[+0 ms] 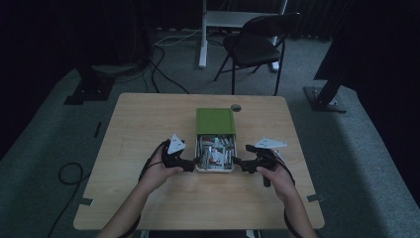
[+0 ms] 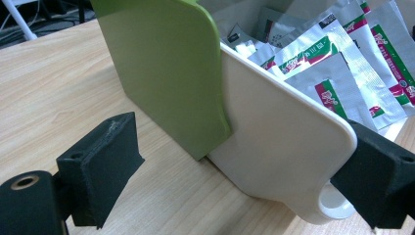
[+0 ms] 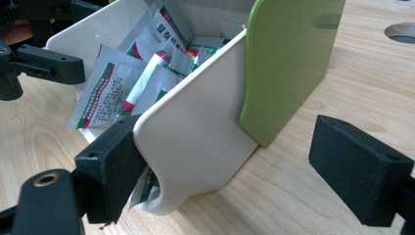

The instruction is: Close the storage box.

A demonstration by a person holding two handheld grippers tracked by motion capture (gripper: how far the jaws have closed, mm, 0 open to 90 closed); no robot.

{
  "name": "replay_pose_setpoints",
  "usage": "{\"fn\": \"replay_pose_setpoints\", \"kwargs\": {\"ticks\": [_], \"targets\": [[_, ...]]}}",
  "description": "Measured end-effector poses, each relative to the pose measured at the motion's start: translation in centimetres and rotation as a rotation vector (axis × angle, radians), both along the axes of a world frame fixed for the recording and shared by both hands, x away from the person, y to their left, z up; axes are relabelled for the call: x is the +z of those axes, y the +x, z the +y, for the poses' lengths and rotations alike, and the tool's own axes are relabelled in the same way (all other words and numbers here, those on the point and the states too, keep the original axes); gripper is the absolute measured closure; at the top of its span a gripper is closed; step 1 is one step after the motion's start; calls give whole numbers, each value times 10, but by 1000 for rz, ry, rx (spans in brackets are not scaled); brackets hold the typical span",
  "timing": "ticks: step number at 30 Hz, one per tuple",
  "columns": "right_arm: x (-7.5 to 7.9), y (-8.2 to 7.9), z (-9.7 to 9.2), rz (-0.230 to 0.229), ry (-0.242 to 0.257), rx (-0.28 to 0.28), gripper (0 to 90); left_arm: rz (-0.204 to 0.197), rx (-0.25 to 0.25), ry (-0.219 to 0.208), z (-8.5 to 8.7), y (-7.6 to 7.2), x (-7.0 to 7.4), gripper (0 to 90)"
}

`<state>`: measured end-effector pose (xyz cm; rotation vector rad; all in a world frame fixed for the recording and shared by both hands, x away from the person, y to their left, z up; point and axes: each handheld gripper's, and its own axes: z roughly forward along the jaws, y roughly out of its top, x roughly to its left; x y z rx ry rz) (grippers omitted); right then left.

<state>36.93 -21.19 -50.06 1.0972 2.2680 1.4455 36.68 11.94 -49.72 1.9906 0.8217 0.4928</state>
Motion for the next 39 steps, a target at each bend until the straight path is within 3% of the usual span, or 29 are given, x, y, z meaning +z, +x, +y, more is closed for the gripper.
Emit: {"fn": "replay_pose_setpoints", "kwargs": {"ticks": [39], "targets": [[5,21,3,17,23,-58,145,-4,43,-26,0,18,4,101]]}}
